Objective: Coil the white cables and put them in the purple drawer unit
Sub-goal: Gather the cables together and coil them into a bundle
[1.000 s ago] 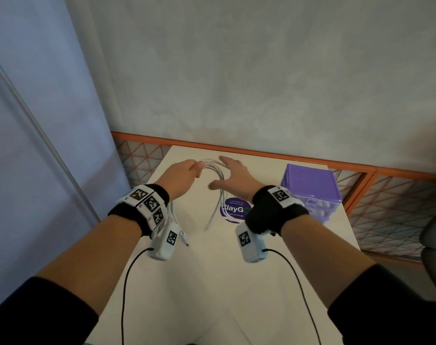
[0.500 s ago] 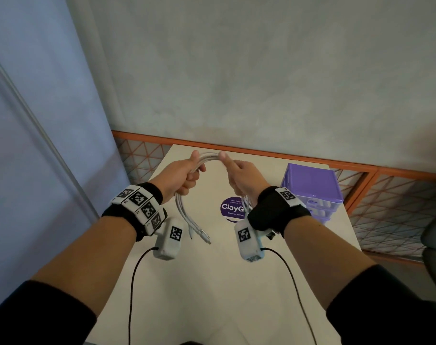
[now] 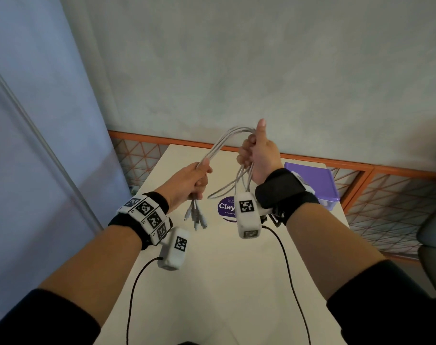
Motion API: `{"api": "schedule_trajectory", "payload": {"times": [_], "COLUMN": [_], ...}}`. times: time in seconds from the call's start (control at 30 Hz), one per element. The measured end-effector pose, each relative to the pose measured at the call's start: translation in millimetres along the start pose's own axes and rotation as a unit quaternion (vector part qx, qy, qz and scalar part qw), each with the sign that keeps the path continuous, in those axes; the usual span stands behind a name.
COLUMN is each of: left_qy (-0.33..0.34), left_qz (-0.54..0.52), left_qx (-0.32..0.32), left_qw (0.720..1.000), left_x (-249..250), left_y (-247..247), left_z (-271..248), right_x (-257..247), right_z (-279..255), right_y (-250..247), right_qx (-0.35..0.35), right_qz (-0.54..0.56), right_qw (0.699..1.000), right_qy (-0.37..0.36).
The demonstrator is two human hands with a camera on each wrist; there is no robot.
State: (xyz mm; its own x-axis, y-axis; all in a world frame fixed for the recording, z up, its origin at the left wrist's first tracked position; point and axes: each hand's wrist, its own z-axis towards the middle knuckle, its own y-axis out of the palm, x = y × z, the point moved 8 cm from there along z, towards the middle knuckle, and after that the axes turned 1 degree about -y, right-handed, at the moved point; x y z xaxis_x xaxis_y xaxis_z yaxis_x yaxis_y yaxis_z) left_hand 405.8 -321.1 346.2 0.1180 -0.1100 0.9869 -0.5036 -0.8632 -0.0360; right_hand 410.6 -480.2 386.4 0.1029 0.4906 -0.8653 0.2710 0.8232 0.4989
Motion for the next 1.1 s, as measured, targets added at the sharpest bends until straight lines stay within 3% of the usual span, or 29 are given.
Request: {"api": "schedule_trajectory", "payload": {"times": [0.07,0.2,0.3,0.5,0.63,0.73,0.83,0.97,1.1], "left_qy": [0.001,0.002,-0.019,-0.022,-0.011,-0.009,-0.017,-0.027,-0.032], "left_qz": [0.022,0.197,0.229,0.267,0.345,0.34,0.32,0.294,0.296], "left_qx": [0.001,-0.028,0.015,0.056,0.047,0.066,0.076,0.084,0.093], "left_qw": [1.0,0.98,0.973,0.962,0.937,0.938,0.944,0.952,0.95], "left_x": [7.4,11.4,2.4,1.3,7.1,12.4,12.6,14.8,15.7], "left_y": [7.6,28.1,21.9,-1.5,-5.0,-8.0,-9.2,-6.7,-6.2], "left_z": [2.6,3.7,7.7,2.7,2.2,2.7,3.6,6.5,5.3], "right_x": [8.5,23.4,23.0,12.1,10.6,9.8,7.5,8.3,13.4], "right_z": [-1.7,-6.9,-10.7,-10.4,-12.2,-11.5,-10.4,-13.6,-16.7], "right_y": [-0.5,9.2,20.1,24.9,19.6,13.1,11.7,20.7,23.6], "right_qx": [0.014,0.022,-0.024,-0.078,-0.069,-0.052,-0.041,-0.052,-0.071], "right_qz": [0.057,0.163,0.173,0.043,-0.007,-0.072,-0.064,-0.039,-0.037], "right_qw": [0.998,0.985,0.982,0.992,0.993,0.991,0.994,0.998,0.997], "right_qy": [0.013,0.059,0.077,0.084,0.097,0.104,0.083,0.004,-0.016]}}
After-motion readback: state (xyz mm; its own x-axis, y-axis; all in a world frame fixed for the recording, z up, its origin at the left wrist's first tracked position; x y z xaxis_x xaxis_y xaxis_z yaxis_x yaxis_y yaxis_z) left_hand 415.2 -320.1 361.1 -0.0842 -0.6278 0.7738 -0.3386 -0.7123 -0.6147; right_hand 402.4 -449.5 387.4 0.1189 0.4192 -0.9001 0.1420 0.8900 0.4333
